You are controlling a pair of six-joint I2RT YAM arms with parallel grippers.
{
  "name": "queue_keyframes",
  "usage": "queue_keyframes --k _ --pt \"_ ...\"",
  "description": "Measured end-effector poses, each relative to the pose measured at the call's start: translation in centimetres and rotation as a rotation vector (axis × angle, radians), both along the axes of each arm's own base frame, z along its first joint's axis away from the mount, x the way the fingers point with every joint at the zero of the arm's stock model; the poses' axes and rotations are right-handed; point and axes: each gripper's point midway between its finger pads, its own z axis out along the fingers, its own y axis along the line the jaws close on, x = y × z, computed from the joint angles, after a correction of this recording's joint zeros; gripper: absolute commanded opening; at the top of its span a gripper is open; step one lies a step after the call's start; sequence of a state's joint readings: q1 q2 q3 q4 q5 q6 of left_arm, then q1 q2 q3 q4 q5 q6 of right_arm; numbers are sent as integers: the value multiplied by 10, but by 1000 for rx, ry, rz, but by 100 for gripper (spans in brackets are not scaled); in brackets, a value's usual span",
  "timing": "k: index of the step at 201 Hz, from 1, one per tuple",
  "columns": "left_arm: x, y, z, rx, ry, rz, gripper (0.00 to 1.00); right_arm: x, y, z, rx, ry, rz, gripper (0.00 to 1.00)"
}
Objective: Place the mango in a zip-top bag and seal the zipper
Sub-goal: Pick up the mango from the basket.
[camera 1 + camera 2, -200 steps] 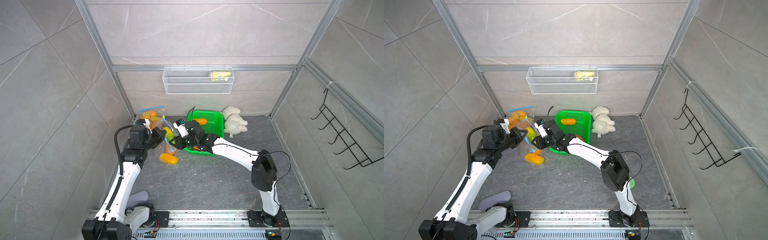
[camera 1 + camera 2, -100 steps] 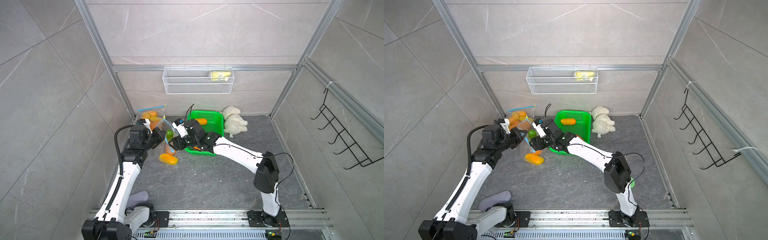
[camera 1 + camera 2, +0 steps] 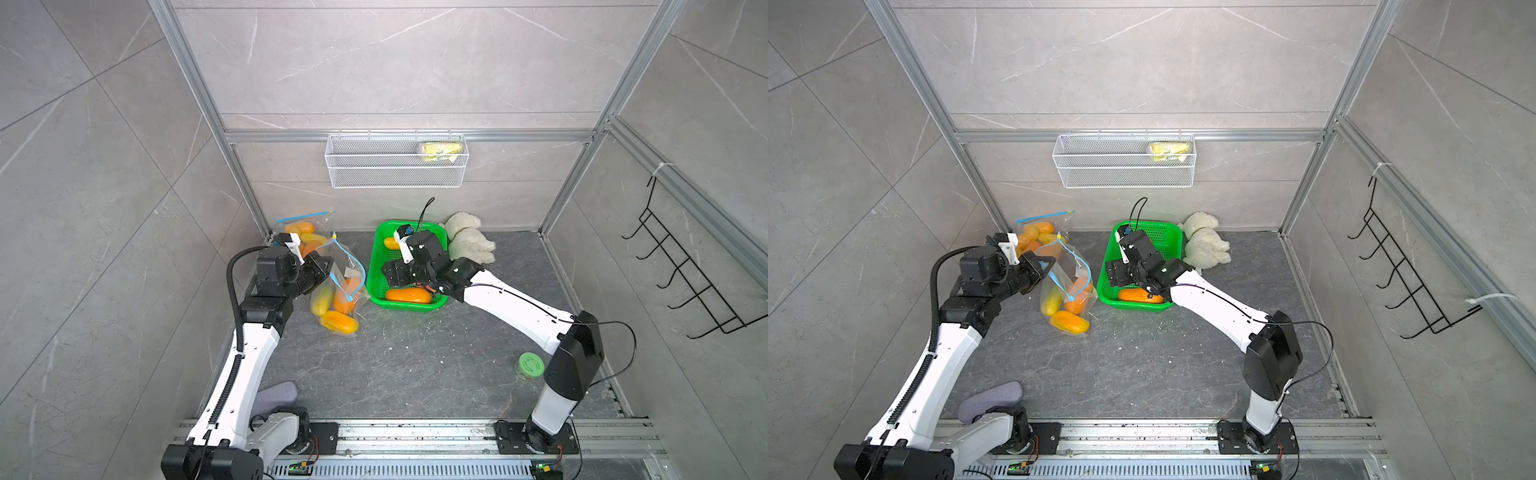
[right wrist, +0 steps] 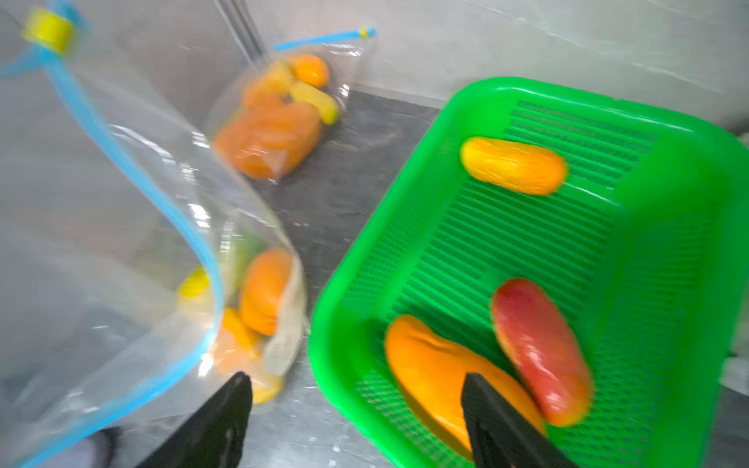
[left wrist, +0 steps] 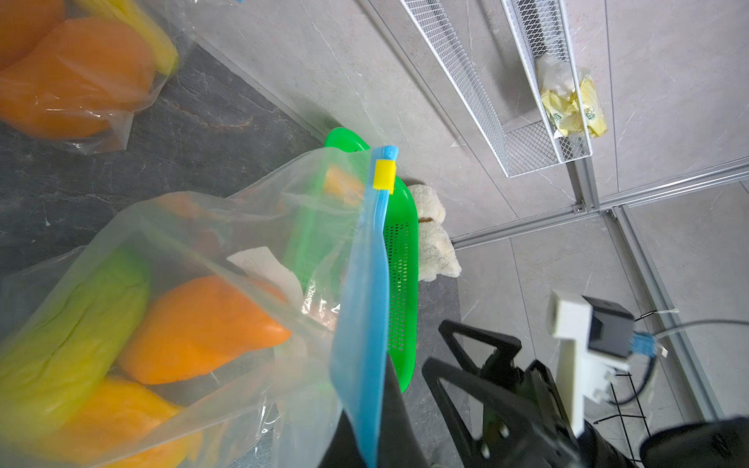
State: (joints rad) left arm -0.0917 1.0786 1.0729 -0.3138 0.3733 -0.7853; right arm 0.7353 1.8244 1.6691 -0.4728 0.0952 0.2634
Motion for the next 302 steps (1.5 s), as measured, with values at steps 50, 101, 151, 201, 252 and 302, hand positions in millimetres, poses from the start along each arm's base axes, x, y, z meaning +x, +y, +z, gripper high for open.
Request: queue_keyframes --k 50,101,151,201,252,302 --pt "0 0 -1 0 1 0 0 51 -51 -111 -378 190 -41 91" --pt "0 0 -2 2 4 0 0 82 -55 -153 -512 257 -38 87" --pt "0 1 -2 10 1 0 0 97 -74 -187 -565 332 -77 75" --pt "0 1 -2 10 0 -1 0 99 -75 -194 -547 359 -88 34" --pt "0 0 -4 9 4 -4 0 78 -58 -142 -314 303 -60 24" --pt "2 -1 -13 9 26 -10 0 32 -2 58 382 -159 86 21"
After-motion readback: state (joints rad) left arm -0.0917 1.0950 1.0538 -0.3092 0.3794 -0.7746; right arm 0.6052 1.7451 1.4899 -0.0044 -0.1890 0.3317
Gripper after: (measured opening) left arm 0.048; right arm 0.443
